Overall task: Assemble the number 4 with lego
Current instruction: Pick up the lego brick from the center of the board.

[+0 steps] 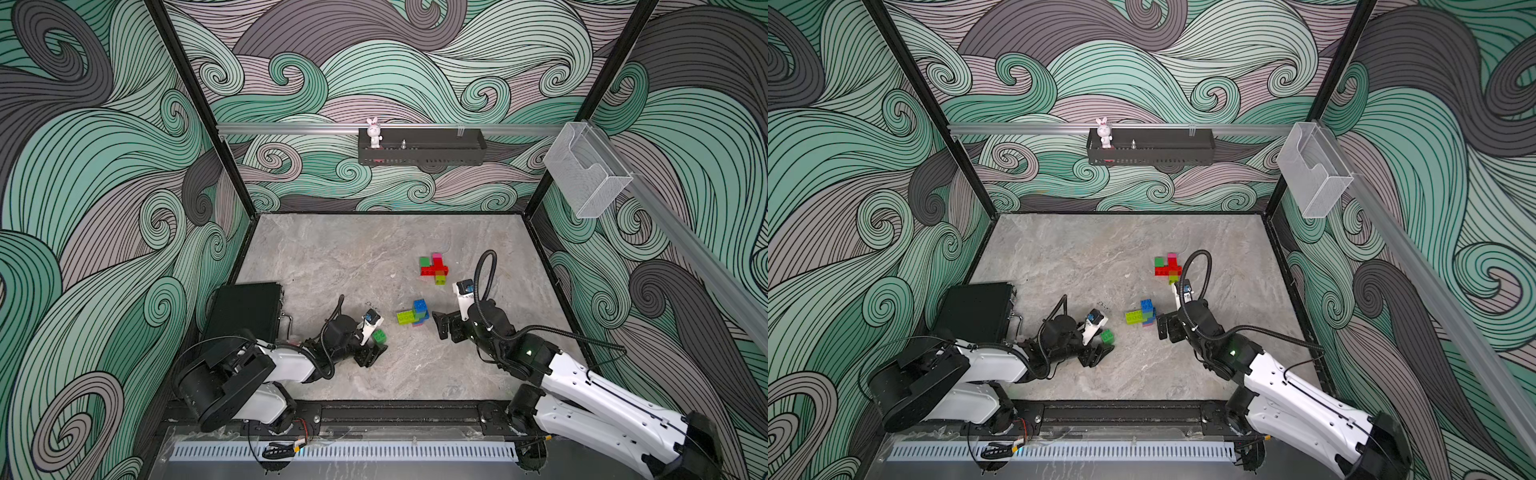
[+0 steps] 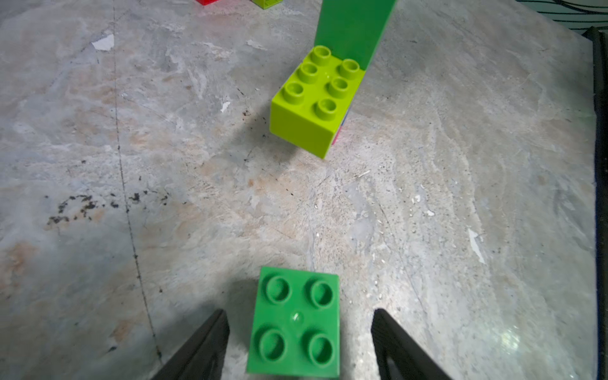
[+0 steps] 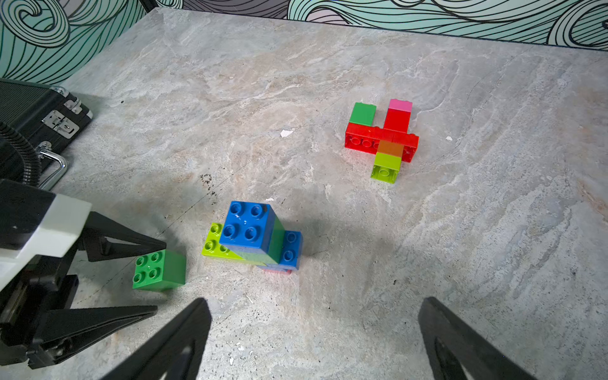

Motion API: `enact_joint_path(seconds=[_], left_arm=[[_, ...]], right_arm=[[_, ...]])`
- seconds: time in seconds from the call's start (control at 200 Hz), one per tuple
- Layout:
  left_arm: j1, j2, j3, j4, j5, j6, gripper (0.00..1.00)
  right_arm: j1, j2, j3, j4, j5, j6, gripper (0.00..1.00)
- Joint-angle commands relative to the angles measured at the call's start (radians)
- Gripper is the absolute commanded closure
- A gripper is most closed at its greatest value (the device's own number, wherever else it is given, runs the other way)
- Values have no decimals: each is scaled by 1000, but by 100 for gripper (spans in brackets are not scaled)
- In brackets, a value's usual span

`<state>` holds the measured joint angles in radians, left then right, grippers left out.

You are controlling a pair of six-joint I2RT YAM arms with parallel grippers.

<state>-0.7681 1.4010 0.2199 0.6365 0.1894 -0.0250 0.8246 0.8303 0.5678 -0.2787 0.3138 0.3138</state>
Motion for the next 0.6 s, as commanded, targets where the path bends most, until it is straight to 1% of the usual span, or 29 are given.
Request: enact_joint_path(seconds=[0.0,0.03,0.205,0.46,0.596], left_arm=[[-8,15,-21,147,-14,33,31],[-8,45,-25,165,-15,35,32],[-8,88,-30,222,2,46,37],[-8,115,-31,256,10,54,46],[-9,113,-30,246,16,53,48]], right_arm=[[-2,11,36,25,6,-22,0],[-3,13,38,26,8,-24,0],[-2,27,50,35,11,-36,1],[-3,24,44,33,11,-30,0],[-2,18,41,32,13,-25,0]])
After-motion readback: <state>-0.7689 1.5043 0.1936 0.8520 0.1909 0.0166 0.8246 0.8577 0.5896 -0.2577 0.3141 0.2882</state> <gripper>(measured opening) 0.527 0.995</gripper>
